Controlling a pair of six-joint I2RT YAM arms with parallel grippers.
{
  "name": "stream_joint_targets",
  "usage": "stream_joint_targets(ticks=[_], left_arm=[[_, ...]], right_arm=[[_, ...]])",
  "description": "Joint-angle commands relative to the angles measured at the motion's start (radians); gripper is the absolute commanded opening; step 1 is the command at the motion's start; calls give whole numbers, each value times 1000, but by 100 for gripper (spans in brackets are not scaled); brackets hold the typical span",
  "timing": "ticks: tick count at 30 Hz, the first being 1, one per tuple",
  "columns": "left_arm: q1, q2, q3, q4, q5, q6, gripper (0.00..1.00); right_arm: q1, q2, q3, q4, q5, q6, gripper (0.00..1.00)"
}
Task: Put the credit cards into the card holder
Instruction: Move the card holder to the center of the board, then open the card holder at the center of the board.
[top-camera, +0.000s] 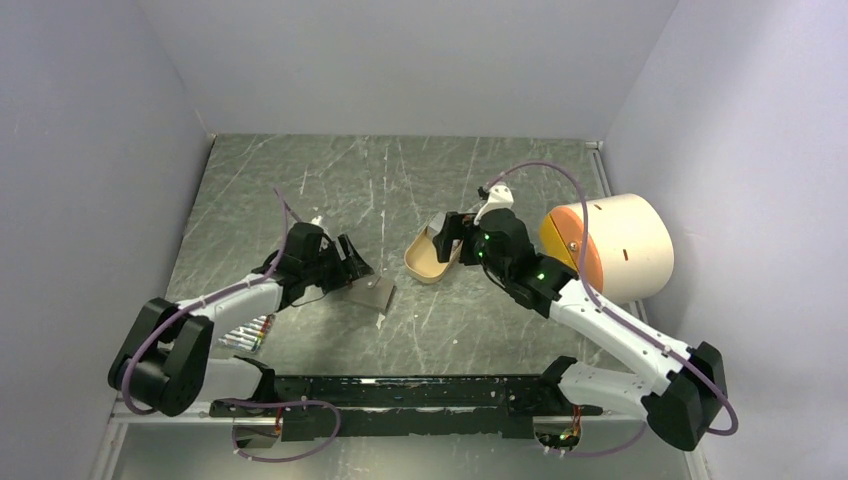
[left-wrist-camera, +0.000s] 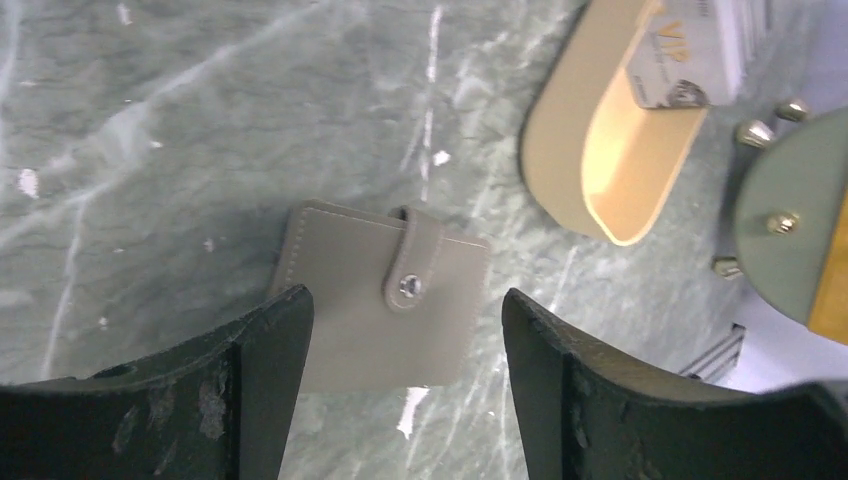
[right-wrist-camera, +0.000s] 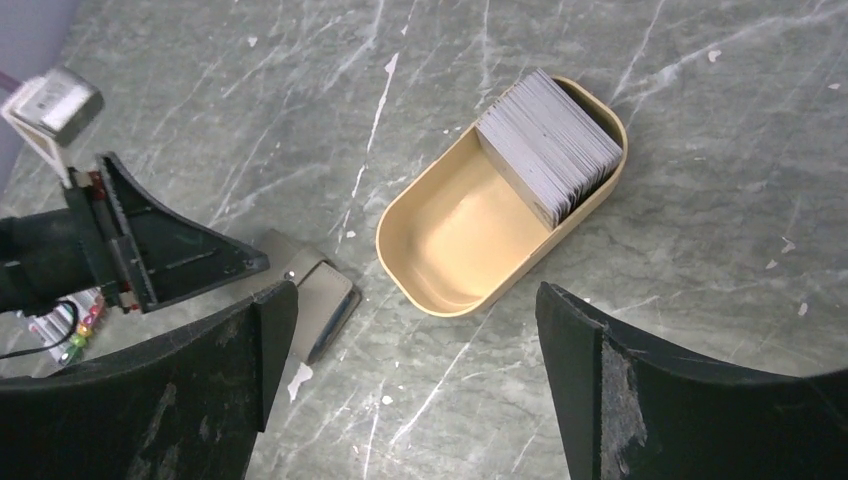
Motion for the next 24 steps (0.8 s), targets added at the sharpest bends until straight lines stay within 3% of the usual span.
stream_joint_targets(ticks=[1, 6, 9, 11, 14, 19, 24], left_arm=[[12, -74, 45, 7, 81, 5, 73], [104, -173, 58, -91, 146, 19, 73], [158, -314, 29, -115, 155, 57, 78], [172, -396, 42, -190, 105, 86, 81], [172, -475, 115, -352, -1, 141, 100], [172, -618, 182, -504, -197, 204, 100], [172, -742, 258, -614, -396, 298, 100]], right_arm=[[-3, 38, 11, 35, -43, -50, 91], [16, 127, 58, 20, -100, -66, 76], [40, 181, 81, 28, -120, -72, 67], [58, 213, 97, 31, -127, -78, 59], [81, 258, 118, 33, -131, -84, 54], [116, 348, 147, 58, -193, -109, 46], [172, 461, 223, 80, -186, -107, 44]])
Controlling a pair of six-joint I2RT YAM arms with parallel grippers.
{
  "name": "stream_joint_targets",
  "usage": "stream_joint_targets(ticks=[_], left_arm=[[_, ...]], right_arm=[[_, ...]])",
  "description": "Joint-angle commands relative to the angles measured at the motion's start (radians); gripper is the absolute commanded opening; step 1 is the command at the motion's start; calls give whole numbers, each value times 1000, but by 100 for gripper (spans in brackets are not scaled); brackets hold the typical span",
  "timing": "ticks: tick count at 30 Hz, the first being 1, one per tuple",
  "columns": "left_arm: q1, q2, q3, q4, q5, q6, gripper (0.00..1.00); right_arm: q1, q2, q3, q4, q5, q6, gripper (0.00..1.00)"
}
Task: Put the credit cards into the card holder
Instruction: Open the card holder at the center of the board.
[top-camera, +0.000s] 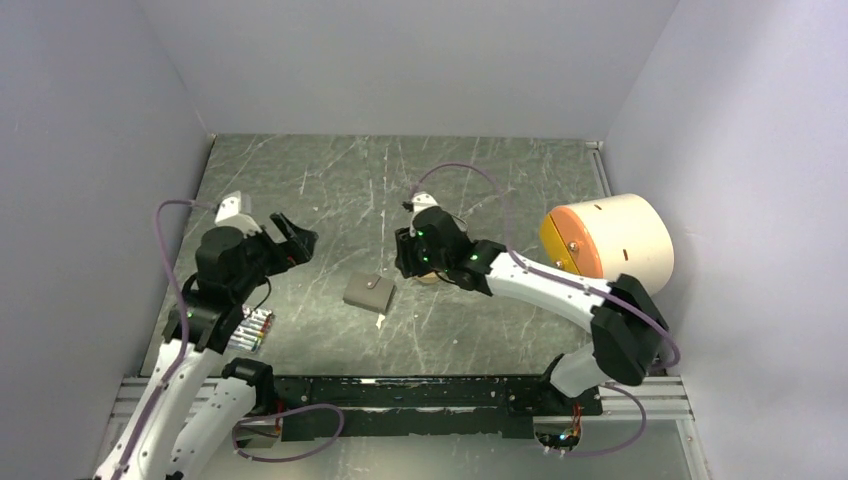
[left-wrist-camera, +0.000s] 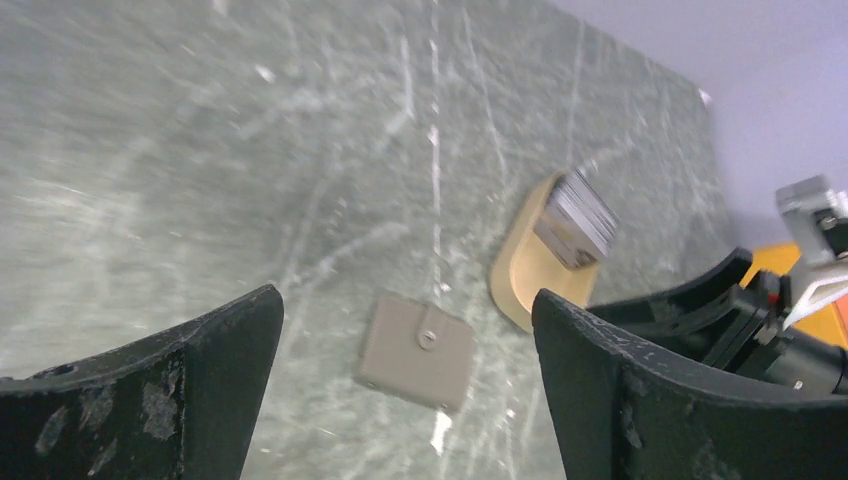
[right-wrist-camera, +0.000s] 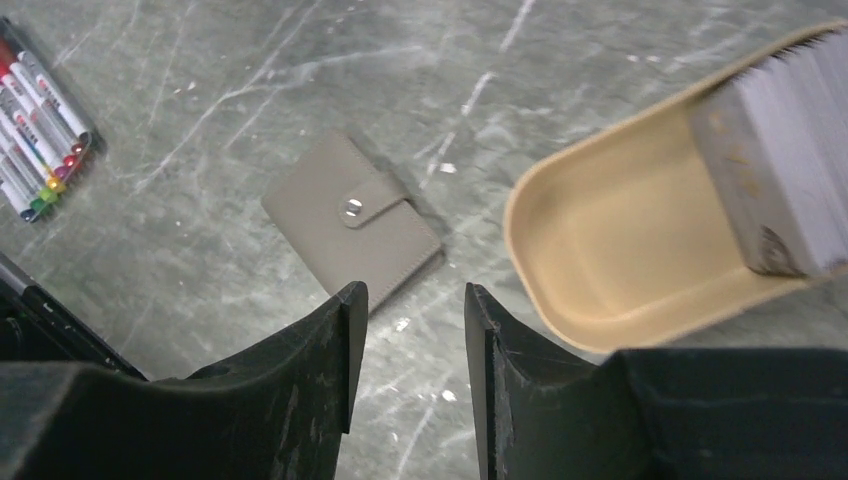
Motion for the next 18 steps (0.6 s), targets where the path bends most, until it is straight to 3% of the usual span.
stream_joint_targets(ticks=[1, 6, 18], left_arm=[[5, -100, 77, -146, -248, 124, 100], [5, -250, 43, -140, -392, 131, 99], [7, -363, 34, -150, -446, 100, 100]], right_arm=[[50, 95, 96, 33, -10, -20, 44], [98, 211, 170, 26, 14, -47, 40], [174, 434, 298, -50, 67, -121, 41]])
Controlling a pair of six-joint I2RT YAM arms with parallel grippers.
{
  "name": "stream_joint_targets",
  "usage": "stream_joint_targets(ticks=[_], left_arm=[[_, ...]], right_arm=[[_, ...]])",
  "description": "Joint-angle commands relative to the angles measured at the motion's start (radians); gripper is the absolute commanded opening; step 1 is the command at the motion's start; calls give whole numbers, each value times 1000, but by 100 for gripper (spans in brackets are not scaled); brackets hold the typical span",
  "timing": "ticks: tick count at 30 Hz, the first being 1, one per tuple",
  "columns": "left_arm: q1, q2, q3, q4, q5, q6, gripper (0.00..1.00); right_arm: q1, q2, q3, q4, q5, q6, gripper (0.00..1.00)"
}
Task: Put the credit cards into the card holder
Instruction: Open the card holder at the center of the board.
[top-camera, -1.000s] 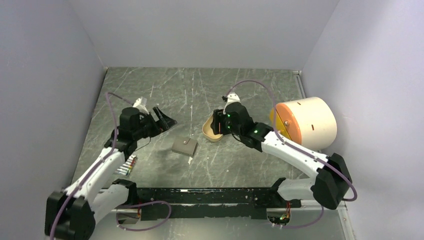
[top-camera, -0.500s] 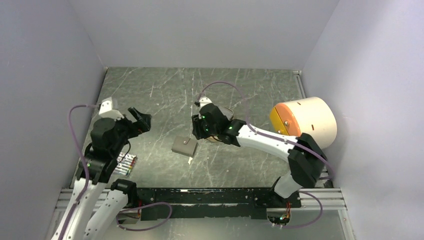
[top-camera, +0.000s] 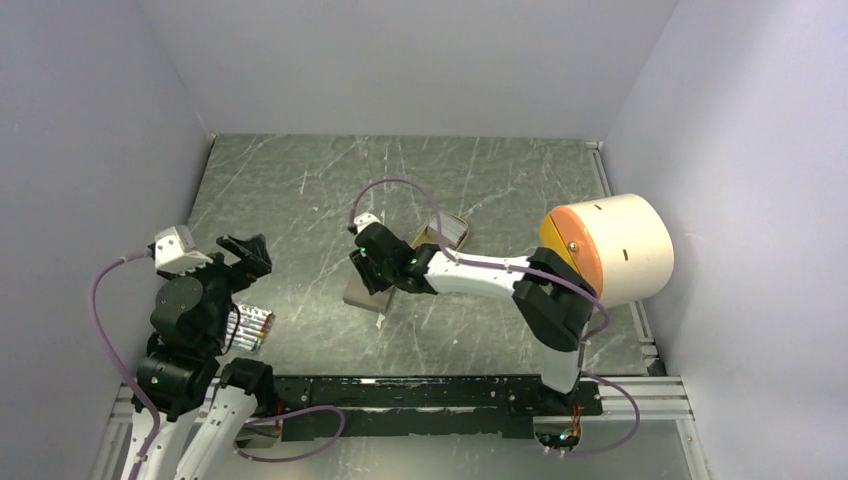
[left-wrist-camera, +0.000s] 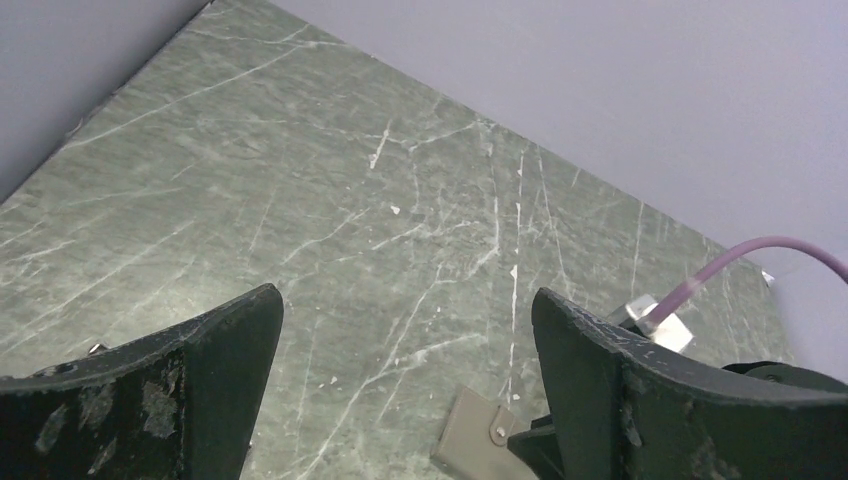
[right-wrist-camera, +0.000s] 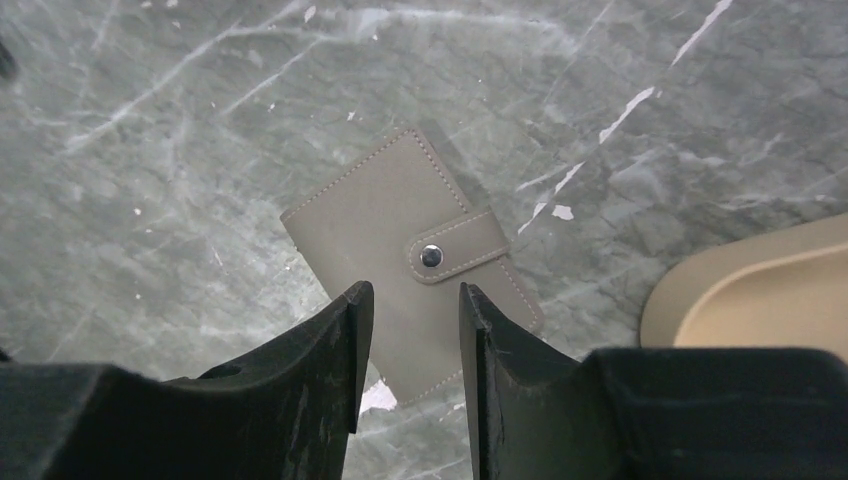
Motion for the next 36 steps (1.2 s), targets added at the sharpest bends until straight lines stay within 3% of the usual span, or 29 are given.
stream_joint_targets(ticks=[1, 16, 19, 23, 36], left_arm=[[7, -12, -4, -24, -46, 3, 100], [7, 9, -3, -30, -37, -2, 100], [7, 16, -4, -30, -25, -8, 99], [7, 41, -7, -32, 17, -27, 98], [7, 174, -106, -24, 296, -274, 89]], right_arm=[[26, 69, 66, -48, 41, -42, 41], [49, 187, 75, -44, 151, -63, 37], [51, 186, 61, -29, 163, -57, 24], [50, 175, 47, -9, 174, -49, 0], [17, -9, -28, 95, 7, 62, 0]])
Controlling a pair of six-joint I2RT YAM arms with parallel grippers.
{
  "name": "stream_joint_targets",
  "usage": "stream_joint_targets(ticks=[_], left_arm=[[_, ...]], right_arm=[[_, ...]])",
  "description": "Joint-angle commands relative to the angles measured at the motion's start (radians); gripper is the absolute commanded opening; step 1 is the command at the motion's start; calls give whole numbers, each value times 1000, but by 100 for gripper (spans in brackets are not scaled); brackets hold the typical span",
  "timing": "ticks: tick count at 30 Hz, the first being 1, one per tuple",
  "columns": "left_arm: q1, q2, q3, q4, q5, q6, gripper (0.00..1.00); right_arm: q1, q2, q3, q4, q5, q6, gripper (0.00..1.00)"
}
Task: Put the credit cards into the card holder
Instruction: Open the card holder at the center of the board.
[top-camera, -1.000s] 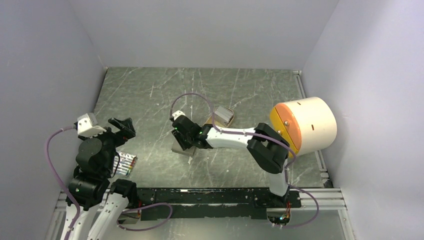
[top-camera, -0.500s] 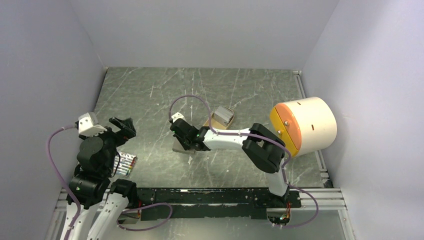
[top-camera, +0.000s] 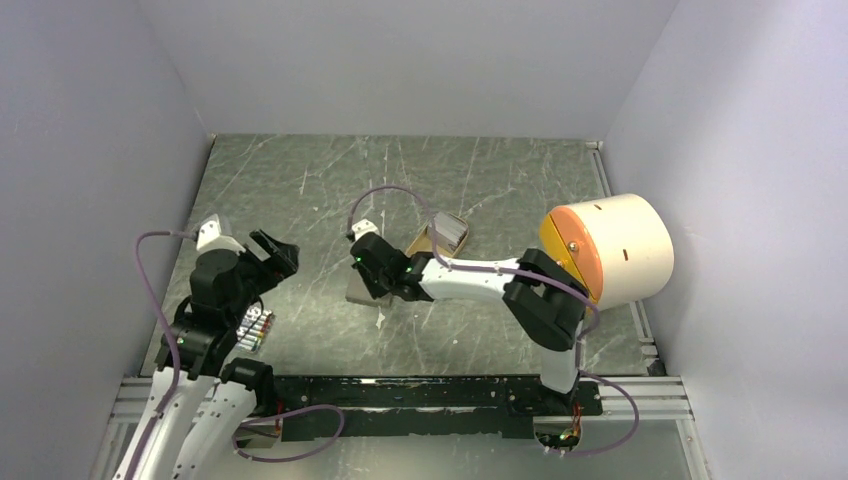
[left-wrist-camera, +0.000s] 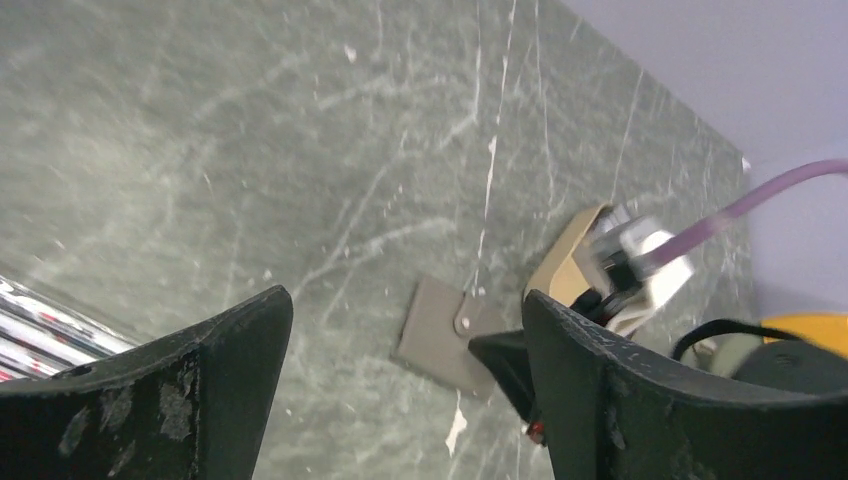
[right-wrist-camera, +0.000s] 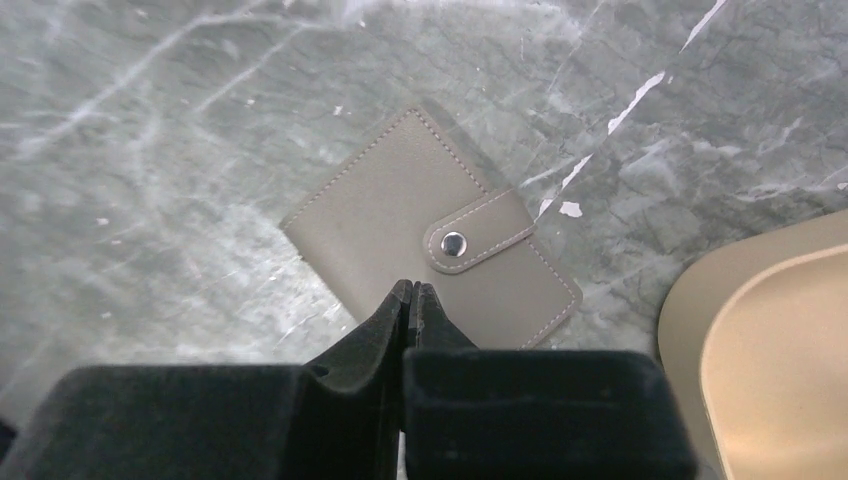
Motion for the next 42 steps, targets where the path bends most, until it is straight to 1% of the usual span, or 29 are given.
stream_joint_targets(ticks=[1, 4, 7, 8, 10, 14, 17, 20, 25, 27, 30, 33, 34, 38, 42], left_arm=[[7, 10, -61, 15, 139, -112, 89], [6, 3, -69, 20, 135, -122, 89], [7, -22, -54, 15, 111, -111, 91], [7, -32, -43, 10, 105, -105, 91], [7, -49, -29, -2, 82, -97, 91], [7, -84, -22, -18, 44, -89, 92], [7, -94, -28, -16, 42, -95, 92], [7, -86, -29, -17, 47, -97, 92], [7, -65, -26, -19, 53, -97, 91], [7, -63, -29, -16, 56, -98, 91], [7, -64, -31, -14, 61, -99, 90], [7, -62, -33, -14, 67, -98, 90], [7, -59, -33, -14, 67, -100, 90], [7, -36, -41, -1, 94, -103, 88], [7, 11, -73, 35, 172, -127, 84]], right_arm=[[-25, -98, -39, 74, -93, 65, 0], [-25, -98, -41, 95, -81, 10, 0], [-25, -51, 4, 45, -34, -61, 26], [-25, -38, 11, 41, -32, -84, 33], [-25, -24, 14, 54, -36, -127, 42], [-25, 7, 26, 71, -41, -180, 49], [-25, 43, 40, 62, -26, -200, 50], [-24, 51, 23, 81, -25, -218, 47], [-25, 105, 9, 80, 17, -219, 40], [-25, 114, -1, 87, 26, -217, 35], [-25, 116, -12, 92, 33, -207, 22], [-25, 97, -30, 106, 40, -192, 4], [-25, 89, -35, 107, 43, -182, 0], [-31, 62, -36, 94, 26, -134, 0], [-40, -3, -44, 92, -43, -60, 0]])
